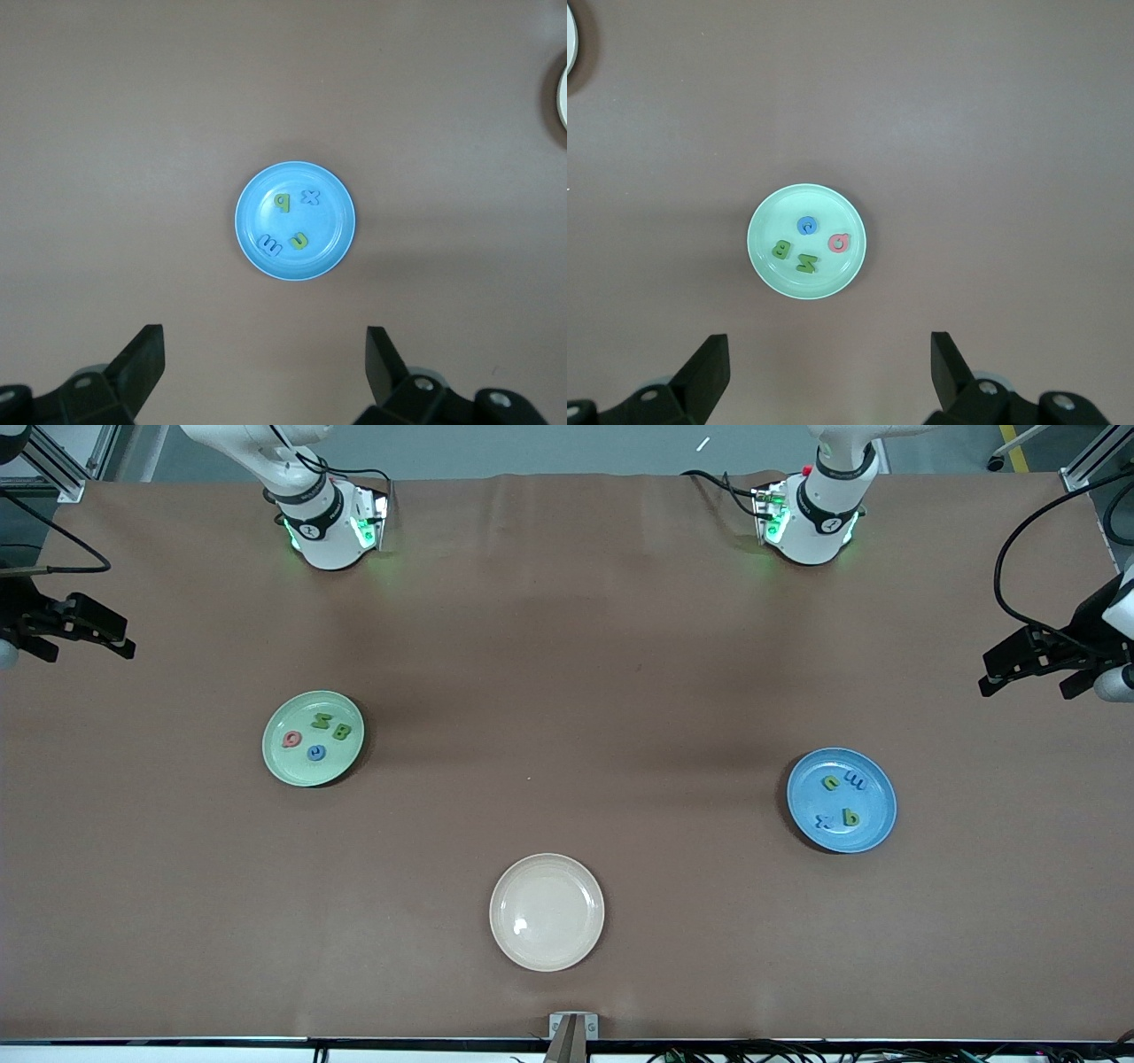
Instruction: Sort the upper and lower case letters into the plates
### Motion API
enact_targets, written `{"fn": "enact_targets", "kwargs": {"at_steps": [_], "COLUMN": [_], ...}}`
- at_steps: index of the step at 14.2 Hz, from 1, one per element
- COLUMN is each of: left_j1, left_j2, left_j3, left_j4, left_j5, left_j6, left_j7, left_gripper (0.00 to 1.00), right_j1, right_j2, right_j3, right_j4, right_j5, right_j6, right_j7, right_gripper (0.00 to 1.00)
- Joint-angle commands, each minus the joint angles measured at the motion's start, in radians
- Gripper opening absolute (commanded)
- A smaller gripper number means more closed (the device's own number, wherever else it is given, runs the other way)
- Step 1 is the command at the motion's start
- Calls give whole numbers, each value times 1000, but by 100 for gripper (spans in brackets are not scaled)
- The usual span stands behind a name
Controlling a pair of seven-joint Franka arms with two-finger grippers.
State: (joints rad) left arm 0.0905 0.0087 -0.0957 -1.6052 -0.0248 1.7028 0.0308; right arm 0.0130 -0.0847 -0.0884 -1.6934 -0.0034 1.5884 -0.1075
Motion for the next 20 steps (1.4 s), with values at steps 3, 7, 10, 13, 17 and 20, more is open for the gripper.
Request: {"fn": "enact_targets", "kwargs": {"at_steps": [3,7,10,13,17,20], "left_j1": [3,3,3,3,-32,-177], "left_j2": [16,14,13,13,11,8], "left_j3": [7,5,5,5,17,161], "left_j4": [27,28,28,28,28,28], "left_j5": [-6,-7,-7,-7,-9,-9], "left_j6": [-25,-25,-25,-25,-25,-25], "left_j7": [1,0,1,1,-2,-2], "left_gripper": [100,100,100,100,100,100], "right_j1": [1,-8,-16,-22,-18,-16], "right_j2": [-26,-26,-24,-24,-24,-26], "right_j3": [-7,-8,-10,-10,-7,-4], "right_j4": [-25,-25,-26,-26,-26,-26], "right_j5": [19,33,43,60,42,13], "right_j6": [4,2,-1,-4,2,7], "right_j7": [6,8,9,6,-1,-6], "right_gripper": [100,100,100,100,100,100]}}
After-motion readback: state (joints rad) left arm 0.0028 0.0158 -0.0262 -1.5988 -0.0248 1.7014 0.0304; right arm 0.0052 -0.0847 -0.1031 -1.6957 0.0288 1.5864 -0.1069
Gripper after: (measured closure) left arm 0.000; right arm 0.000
